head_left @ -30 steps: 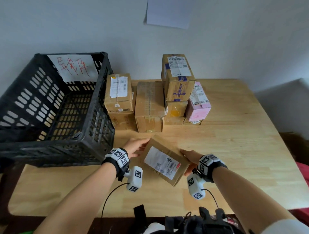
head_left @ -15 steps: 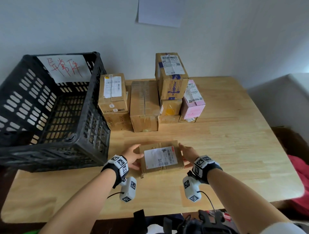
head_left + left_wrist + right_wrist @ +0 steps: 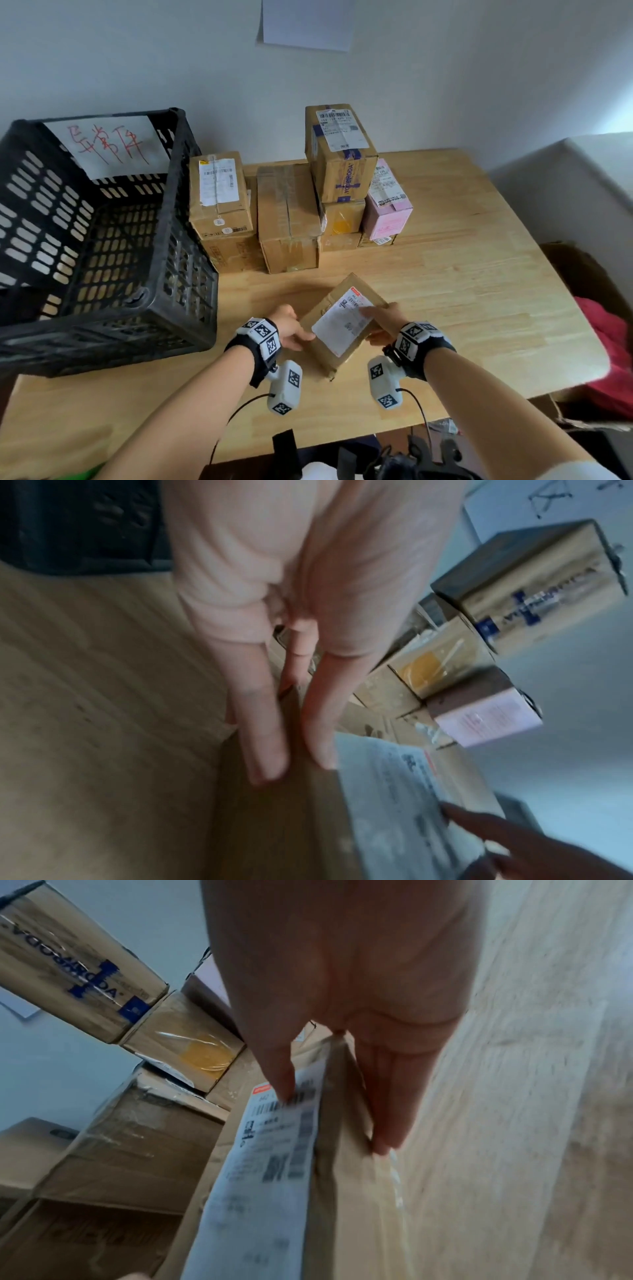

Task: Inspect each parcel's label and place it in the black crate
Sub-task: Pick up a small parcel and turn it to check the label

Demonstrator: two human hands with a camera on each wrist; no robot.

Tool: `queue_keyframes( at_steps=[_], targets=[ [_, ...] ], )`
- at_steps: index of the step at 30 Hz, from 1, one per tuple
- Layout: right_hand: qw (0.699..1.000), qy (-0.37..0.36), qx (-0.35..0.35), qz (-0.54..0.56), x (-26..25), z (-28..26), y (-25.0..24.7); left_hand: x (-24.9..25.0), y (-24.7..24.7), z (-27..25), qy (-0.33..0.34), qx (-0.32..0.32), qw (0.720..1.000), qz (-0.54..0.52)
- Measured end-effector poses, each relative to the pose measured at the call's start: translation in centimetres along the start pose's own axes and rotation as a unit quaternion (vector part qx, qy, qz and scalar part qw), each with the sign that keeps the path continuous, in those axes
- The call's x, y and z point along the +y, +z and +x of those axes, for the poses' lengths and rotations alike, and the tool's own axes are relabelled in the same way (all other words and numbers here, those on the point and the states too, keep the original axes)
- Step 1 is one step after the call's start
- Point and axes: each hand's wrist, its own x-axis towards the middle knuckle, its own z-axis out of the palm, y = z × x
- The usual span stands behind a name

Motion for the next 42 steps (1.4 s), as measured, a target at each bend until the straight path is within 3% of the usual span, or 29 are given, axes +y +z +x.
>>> queue_keyframes(
  at_steps=[2, 5, 11, 17, 23, 33, 42],
  targets=[
    [0.998, -0.024, 0.043, 0.031, 0.0, 0.7, -0.2, 0.1, 0.3, 0.0, 0.017, -0.016, 0.991, 0.128],
    [0.996, -0.059, 0.071, 0.002, 0.4, 1.1, -0.5, 0.3, 0.6, 0.7, 0.040, -0.068, 0.978, 0.193],
    [0.994, -0.033, 0.003, -0.101, 1.2, -0.7, -0.5, 1.7, 2.7, 2.3, 0.078, -0.057, 0.990, 0.098],
    [0.985, -0.050, -0.034, -0.159, 0.9, -0.4, -3.0, 2.9, 4.8, 3.4, 0.069, -0.062, 0.994, 0.055],
    [0.978, -0.051, -0.062, -0.195, 0.1, 1.6, -8.5, 6.4, 9.1, 3.8, 0.078, -0.075, 0.992, 0.060],
    [0.977, -0.072, -0.063, -0.189, -0.5, 7.5, -23.0, 16.5, 20.6, 6.5, 0.079, -0.085, 0.992, 0.042],
    [0.972, -0.077, -0.083, -0.204, -4.3, 13.0, -30.0, 23.6, 24.5, 9.7, 0.084, -0.069, 0.994, 0.006]
  ],
)
